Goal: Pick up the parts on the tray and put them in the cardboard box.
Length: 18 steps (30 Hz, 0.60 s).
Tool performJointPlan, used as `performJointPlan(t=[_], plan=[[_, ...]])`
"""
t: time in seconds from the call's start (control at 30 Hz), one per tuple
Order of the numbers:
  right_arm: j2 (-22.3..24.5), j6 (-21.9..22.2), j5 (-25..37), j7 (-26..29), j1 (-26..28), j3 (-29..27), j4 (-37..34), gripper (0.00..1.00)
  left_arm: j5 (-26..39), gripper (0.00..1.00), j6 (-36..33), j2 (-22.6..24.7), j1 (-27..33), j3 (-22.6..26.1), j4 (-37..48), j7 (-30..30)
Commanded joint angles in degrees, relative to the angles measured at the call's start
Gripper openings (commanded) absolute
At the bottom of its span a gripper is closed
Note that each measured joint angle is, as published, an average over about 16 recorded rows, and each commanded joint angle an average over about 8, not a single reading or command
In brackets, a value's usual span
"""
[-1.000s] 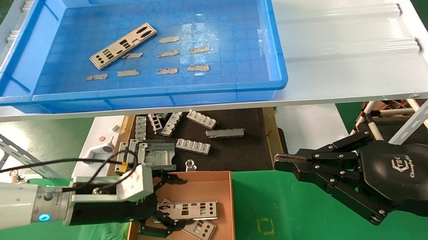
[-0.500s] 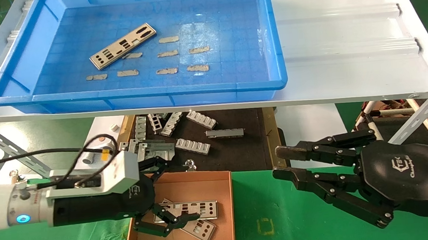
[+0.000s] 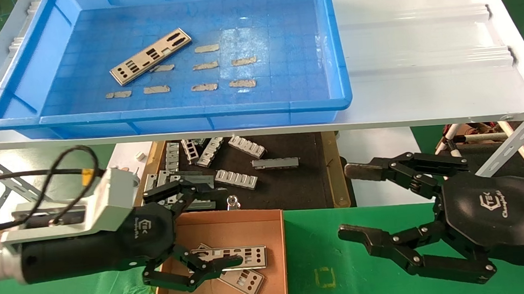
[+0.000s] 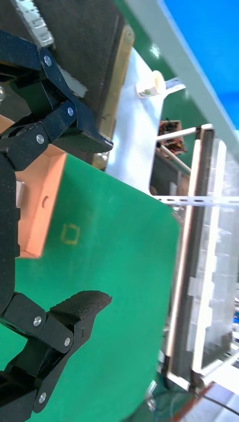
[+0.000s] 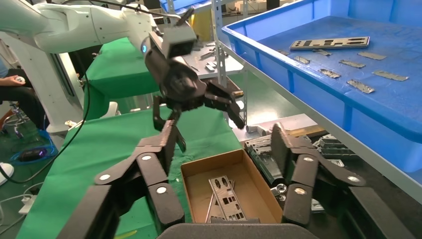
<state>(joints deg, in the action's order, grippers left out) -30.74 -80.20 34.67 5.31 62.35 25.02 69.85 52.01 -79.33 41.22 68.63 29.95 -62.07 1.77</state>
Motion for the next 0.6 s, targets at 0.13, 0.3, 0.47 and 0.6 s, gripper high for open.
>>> performJointPlan(t=[0.13, 0.3, 0.47, 0.6], plan=[[0.0, 0.0, 0.0, 0.0, 0.0, 0.0, 0.0, 1.0, -2.0, 1.0, -1.3, -1.2, -1.4, -2.8, -2.3, 1.8], [0.0, 0.0, 0.0, 0.0, 0.0, 0.0, 0.0, 1.0, -4.0, 1.0, -2.5, -2.5, -2.8, -5.5, -4.6, 3.6], [0.0, 0.0, 0.0, 0.0, 0.0, 0.0, 0.0, 1.0, -6.1, 1.0, -3.8, -3.7, -4.2, -8.3, -6.9, 5.4], [0.0, 0.0, 0.0, 0.0, 0.0, 0.0, 0.0, 1.0, -7.7, 1.0, -4.8, -4.7, -5.3, -10.5, -8.7, 6.8]])
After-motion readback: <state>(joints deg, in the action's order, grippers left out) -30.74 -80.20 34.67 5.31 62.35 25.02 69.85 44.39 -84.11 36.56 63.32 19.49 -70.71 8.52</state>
